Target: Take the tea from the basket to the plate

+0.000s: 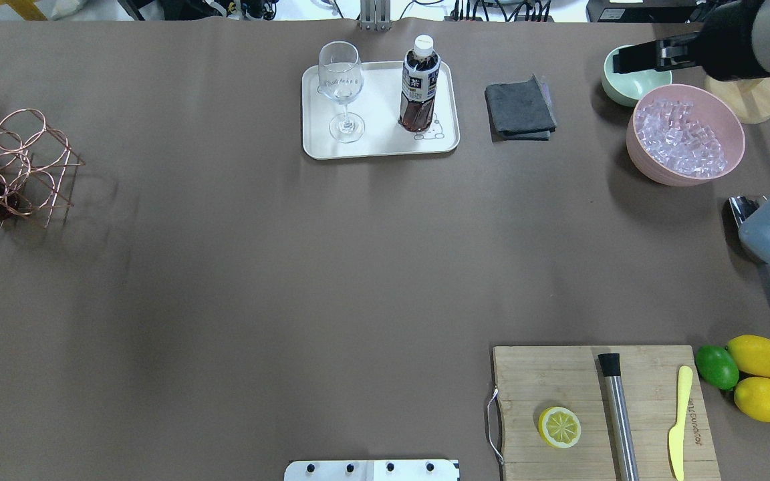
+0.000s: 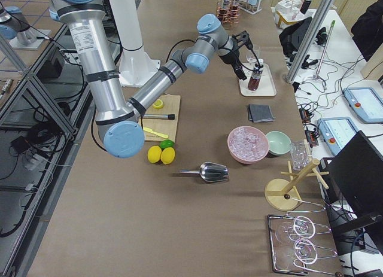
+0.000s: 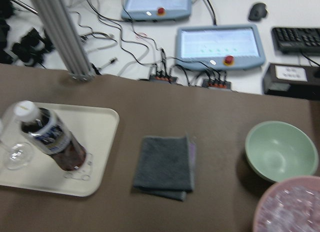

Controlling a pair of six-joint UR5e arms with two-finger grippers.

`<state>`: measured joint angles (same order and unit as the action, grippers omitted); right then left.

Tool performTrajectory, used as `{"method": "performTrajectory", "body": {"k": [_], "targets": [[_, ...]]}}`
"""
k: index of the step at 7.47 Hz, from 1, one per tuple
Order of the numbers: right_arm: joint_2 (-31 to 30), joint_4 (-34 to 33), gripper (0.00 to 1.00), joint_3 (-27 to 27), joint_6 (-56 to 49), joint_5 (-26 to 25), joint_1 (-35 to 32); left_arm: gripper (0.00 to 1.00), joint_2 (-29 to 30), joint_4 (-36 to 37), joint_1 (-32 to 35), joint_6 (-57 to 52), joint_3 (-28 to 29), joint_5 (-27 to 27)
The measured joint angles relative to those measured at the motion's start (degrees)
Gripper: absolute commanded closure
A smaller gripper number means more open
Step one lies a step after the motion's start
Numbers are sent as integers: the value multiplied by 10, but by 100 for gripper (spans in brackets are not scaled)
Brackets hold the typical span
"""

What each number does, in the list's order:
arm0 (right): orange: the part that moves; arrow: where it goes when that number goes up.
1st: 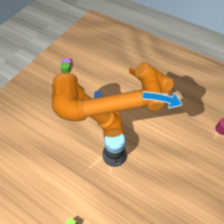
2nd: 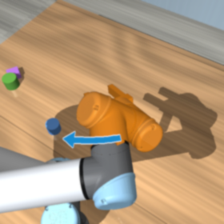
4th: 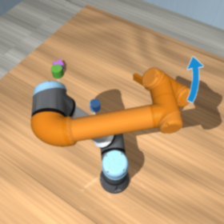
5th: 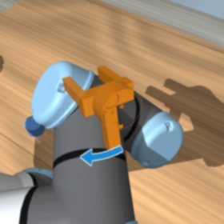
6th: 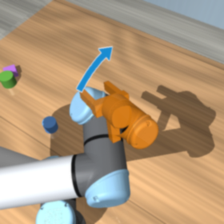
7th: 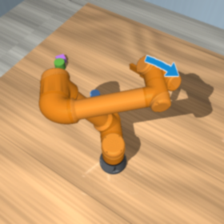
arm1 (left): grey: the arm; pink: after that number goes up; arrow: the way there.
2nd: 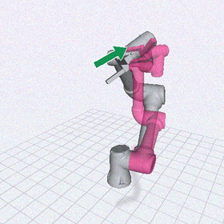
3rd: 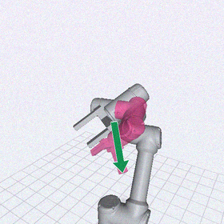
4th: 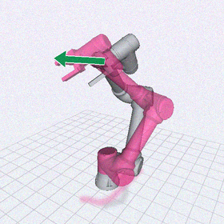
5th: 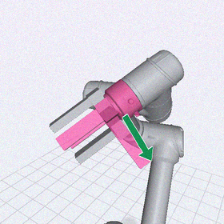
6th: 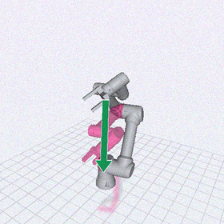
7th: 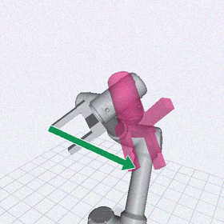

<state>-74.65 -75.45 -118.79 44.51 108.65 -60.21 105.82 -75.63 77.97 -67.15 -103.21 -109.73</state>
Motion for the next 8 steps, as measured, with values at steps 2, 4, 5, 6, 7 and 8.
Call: {"method": "performTrajectory", "body": {"k": [2, 4, 5, 6, 7, 8], "targets": [[-43, -129, 0, 3, -110, 68, -84, 100, 0, -1, -9, 1, 0, 9], [-67, -201, 0, 69, -234, 173, -195, 100, -1, -1, -16, 12, -5, 10], [-87, -212, 0, 103, -283, 221, -241, 100, 0, -1, -17, 26, -7, 8], [-117, -214, 0, 128, -318, 250, -269, 100, 0, -1, -17, 55, -11, 6], [-139, -214, 0, 152, -337, 264, -283, 100, 1, 0, -17, 97, -16, 5], [-150, -213, 0, 180, -346, 269, -287, 91, 1, 0, -17, 136, -20, -2]]}}
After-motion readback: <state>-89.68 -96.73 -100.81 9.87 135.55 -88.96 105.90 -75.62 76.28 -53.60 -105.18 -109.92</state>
